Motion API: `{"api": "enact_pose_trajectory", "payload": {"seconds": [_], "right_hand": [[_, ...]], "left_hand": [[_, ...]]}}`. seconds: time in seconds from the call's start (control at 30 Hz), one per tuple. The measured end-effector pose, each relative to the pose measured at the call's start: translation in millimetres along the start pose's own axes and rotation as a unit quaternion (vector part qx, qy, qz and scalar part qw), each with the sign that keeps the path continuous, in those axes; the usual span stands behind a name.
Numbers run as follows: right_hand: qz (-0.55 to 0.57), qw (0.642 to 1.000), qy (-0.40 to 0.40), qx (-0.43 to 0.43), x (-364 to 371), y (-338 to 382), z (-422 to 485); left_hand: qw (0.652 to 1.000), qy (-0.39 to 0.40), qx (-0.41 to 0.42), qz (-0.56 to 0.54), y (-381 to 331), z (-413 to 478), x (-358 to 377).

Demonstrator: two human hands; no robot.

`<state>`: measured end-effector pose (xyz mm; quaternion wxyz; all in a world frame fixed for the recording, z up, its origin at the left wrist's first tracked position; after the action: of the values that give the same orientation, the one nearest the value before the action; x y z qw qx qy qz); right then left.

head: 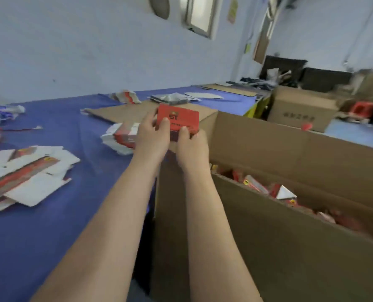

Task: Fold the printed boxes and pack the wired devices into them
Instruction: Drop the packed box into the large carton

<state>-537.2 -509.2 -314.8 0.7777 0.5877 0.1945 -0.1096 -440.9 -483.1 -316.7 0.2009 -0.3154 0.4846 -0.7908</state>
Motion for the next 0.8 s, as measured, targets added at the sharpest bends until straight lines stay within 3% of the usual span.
{"api": "enact_pose_trajectory", "payload": {"seconds": [0.07, 0.17, 0.23, 0.33, 0.47, 0.6, 0.8], "right_hand": [[-0.03, 0.999, -0.038, 0.01, -41.6, -13.3, 5.4], [-0.058, 0.995, -0.062, 0.042, -86.1, -31.3, 6.7], [-0.126, 0.987, -0.06, 0.084, -100.4, -46.1, 5.8], [-0.216, 0.967, -0.105, 0.086, -100.3, -50.6, 1.5], [-0.101, 0.979, -0.169, -0.056, -67.2, -21.1, -7.4], [0.073, 0.991, -0.049, -0.095, -4.5, 11.7, -25.4], [0.135, 0.977, 0.142, -0.081, 135.7, 50.5, -74.0]], "left_hand": [[0.997, 0.07, -0.014, 0.016, 8.7, -10.2, 49.7], [0.974, 0.201, -0.099, -0.017, 22.8, -26.6, 100.0], [0.964, 0.241, -0.103, 0.042, 28.4, -35.1, 115.8], [0.971, 0.21, -0.089, 0.065, 27.1, -38.7, 116.1], [0.984, 0.149, -0.096, -0.01, 15.0, -27.1, 83.7], [0.994, 0.077, -0.074, -0.029, -0.9, -12.7, 17.3], [0.991, -0.116, -0.064, -0.015, -16.1, -8.4, -142.2]]}}
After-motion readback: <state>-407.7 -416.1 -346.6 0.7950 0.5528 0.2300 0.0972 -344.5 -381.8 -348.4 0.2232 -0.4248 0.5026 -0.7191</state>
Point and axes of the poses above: each hand's wrist, its own z-axis towards the middle knuckle, its own x-axis out of the palm, y = z × x, the point moved 4 cm from there along z, towards the middle knuckle, and after that the axes turned 15 degrees about -z, right-handed, at the moved point
